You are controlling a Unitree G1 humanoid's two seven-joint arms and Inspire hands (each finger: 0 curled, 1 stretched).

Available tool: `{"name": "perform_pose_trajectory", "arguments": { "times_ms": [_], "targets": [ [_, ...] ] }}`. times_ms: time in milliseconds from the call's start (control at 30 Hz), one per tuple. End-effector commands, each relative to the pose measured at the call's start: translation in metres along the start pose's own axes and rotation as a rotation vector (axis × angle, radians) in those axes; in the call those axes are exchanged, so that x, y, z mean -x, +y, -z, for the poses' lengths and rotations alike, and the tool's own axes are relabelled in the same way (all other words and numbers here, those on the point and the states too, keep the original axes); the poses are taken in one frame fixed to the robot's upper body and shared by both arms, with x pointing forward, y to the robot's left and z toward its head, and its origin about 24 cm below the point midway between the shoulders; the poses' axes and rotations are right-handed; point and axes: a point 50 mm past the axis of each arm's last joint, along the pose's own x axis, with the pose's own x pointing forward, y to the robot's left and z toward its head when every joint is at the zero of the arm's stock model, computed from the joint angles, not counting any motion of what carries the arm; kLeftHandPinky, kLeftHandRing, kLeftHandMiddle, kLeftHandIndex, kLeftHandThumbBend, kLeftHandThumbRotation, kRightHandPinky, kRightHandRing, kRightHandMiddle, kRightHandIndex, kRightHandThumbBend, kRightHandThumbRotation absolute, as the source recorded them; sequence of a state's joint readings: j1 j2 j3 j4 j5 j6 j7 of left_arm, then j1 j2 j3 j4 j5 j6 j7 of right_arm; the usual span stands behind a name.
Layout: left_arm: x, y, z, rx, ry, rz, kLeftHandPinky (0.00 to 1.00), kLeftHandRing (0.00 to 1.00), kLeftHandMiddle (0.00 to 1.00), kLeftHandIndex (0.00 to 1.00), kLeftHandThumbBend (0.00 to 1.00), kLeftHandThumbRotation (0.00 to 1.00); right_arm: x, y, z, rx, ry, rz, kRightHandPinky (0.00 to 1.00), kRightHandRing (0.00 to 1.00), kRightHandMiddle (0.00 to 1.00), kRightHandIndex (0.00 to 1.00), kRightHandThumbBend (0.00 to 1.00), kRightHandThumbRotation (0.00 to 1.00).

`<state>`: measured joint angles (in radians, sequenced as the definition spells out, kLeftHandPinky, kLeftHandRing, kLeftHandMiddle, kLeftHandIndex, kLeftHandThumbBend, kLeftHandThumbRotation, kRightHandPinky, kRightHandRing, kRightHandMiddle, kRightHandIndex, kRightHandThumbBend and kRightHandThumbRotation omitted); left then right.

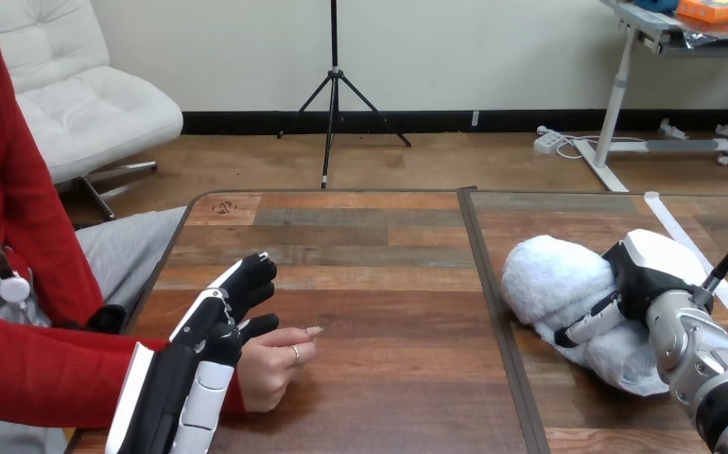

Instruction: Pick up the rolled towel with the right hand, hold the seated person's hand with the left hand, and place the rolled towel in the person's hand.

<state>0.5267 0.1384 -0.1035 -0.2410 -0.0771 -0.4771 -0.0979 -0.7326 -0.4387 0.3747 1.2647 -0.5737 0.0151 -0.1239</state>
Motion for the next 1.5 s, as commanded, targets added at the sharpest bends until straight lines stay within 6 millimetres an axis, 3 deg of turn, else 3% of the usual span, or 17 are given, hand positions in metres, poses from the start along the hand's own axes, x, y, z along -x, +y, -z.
{"name": "perform_pose_trajectory", "arguments": {
  "times_ms": [0,367,800,1067,1467],
  "targets": [
    [-0.015,-0.002,-0.016,0.01,-0.118,-0.017,0.77,0.88,0.87,0.84,0.77,1.0,0.012,0.048,0.02,0.068,0.059,-0.176,0.38,0.47,0.49,0.41,0.85,0.0],
    [-0.015,-0.002,-0.015,0.001,-0.117,-0.021,0.76,0.88,0.87,0.84,0.79,1.0,0.011,0.041,0.018,-0.062,0.022,-0.122,0.36,0.44,0.48,0.43,0.81,0.0],
    [-0.014,0.002,-0.015,-0.011,-0.11,-0.022,0.76,0.88,0.87,0.84,0.8,1.0,0.011,0.024,0.01,-0.403,-0.082,0.037,0.4,0.46,0.49,0.47,0.79,0.0],
    [-0.016,0.008,-0.015,-0.058,-0.103,-0.013,0.76,0.88,0.87,0.84,0.83,1.0,0.013,0.013,0.004,-0.635,-0.171,0.118,0.3,0.36,0.41,0.44,0.8,0.0],
    [-0.019,0.019,-0.017,-0.175,-0.079,0.039,0.76,0.86,0.86,0.83,0.79,0.96,0.021,0.002,-0.002,-0.858,-0.316,0.18,0.27,0.32,0.38,0.42,0.84,0.0]
  ]
}}
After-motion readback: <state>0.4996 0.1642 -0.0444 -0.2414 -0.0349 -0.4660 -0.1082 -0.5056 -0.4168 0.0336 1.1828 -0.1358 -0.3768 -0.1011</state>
